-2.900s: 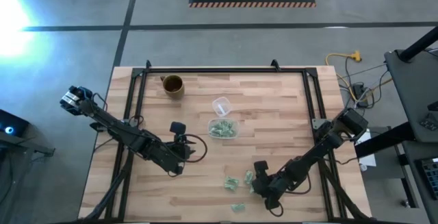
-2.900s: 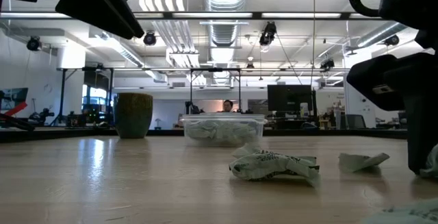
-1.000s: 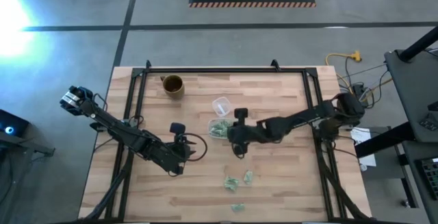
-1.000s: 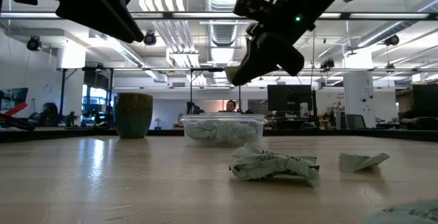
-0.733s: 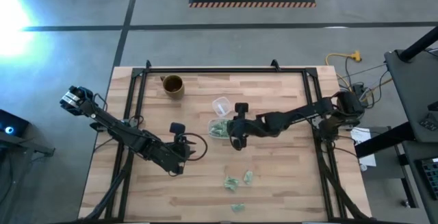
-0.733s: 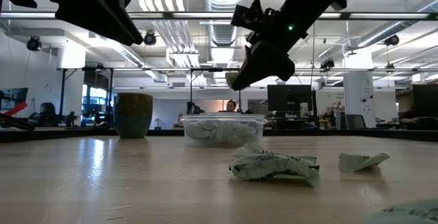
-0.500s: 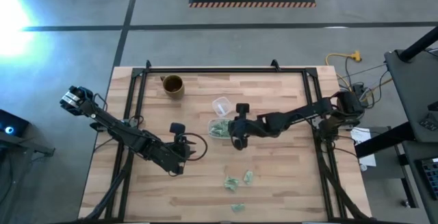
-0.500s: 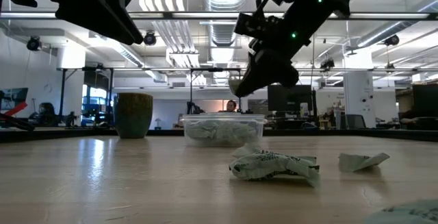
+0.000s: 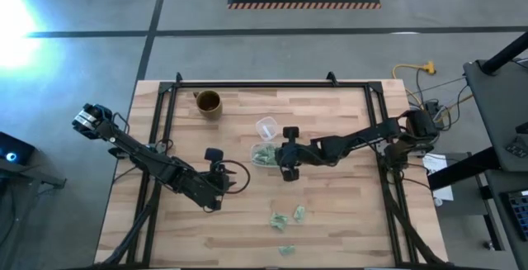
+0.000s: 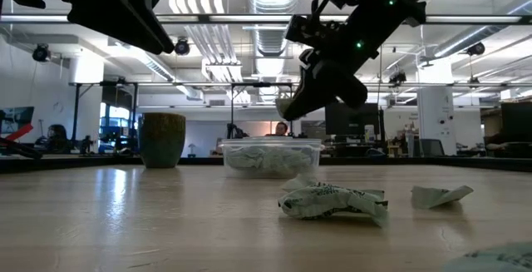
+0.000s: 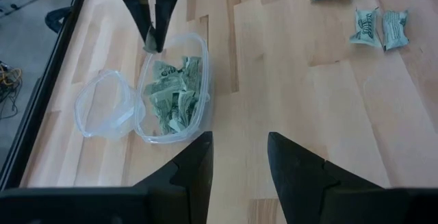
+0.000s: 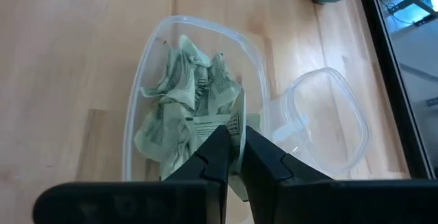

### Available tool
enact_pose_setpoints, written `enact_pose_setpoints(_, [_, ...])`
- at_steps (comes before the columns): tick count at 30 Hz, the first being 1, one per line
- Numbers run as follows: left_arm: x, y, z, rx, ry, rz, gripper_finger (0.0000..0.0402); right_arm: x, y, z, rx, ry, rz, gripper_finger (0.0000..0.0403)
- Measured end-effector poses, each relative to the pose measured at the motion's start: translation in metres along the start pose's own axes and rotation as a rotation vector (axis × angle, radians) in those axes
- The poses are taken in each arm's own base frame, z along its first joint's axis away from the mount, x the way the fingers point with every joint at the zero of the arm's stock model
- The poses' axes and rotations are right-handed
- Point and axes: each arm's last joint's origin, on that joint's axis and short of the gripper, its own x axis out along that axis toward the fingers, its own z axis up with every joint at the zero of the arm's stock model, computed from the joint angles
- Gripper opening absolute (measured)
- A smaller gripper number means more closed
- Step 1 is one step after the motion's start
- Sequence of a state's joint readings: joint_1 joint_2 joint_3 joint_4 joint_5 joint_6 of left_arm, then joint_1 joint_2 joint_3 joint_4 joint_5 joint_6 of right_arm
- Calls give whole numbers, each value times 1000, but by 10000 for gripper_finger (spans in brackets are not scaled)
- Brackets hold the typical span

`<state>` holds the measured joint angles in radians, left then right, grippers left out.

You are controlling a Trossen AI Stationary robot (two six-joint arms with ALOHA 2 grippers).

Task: Pick and place Stevia / Truvia into bins
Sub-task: Put the stevia packet into the bottom transparent container

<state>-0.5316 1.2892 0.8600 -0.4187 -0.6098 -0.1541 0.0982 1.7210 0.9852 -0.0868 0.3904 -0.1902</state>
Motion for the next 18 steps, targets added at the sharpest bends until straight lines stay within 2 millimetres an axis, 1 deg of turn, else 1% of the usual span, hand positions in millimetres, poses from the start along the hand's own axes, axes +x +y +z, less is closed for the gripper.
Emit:
enact_pose_setpoints(4, [0,0,0,0,0,0,123,0,0,0,1,1,-1,56])
enact_pose_setpoints(12, [0,0,1,-9,-13,-2,123,0,0,-1,-14,9,0,136])
enact_pose_setpoints(15, [1,-2,5,-41,-62,-10,123,-5,-1,-1,-35,17,4,151])
enact_pose_setpoints(18, [5,-5,6,-59,-111,-17,123,-17,-3,2,-28,7,8,155])
